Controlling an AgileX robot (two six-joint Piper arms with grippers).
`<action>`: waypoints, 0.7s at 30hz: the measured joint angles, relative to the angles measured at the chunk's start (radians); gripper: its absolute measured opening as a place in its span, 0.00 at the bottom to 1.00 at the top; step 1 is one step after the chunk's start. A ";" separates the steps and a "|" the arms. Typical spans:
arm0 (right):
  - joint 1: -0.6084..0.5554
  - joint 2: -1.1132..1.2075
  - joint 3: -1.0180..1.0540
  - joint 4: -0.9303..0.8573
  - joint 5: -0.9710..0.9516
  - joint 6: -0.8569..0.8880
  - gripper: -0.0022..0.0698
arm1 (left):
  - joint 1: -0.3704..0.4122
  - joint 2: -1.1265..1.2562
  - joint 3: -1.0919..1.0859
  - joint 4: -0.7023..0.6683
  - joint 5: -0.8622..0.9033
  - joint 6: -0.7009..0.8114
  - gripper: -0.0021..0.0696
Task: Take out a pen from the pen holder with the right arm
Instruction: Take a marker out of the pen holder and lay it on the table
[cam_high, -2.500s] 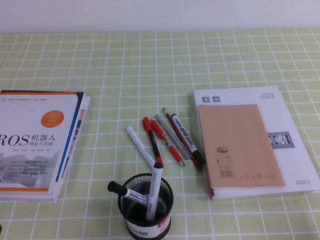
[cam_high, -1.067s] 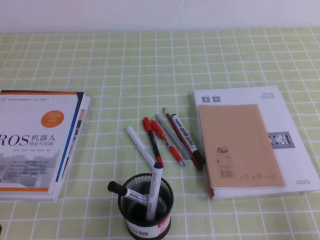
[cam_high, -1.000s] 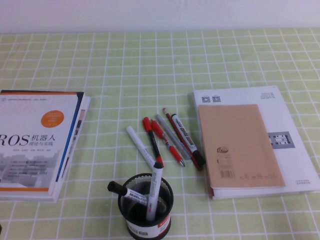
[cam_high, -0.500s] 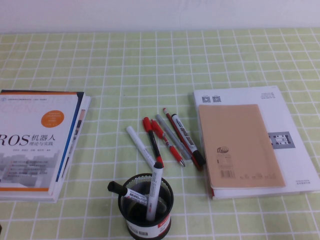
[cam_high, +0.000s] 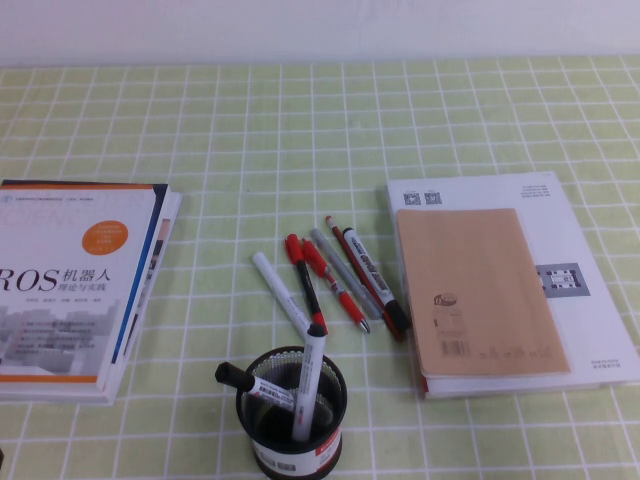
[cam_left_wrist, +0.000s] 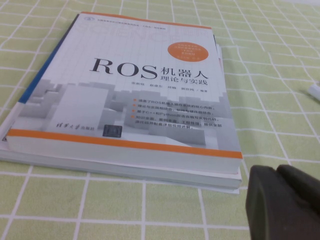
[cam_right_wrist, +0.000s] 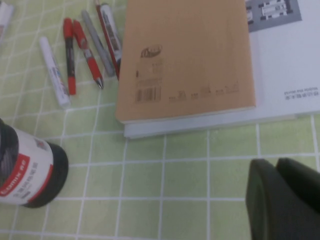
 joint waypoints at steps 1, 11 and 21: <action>0.000 0.027 -0.011 -0.005 0.011 -0.014 0.01 | 0.000 0.000 0.000 0.000 0.000 0.000 0.02; 0.000 0.198 -0.060 0.048 0.019 -0.138 0.01 | 0.000 0.000 0.000 0.000 0.000 0.000 0.02; 0.149 0.364 -0.147 0.185 -0.083 -0.255 0.01 | 0.000 0.000 0.000 0.000 0.000 0.000 0.02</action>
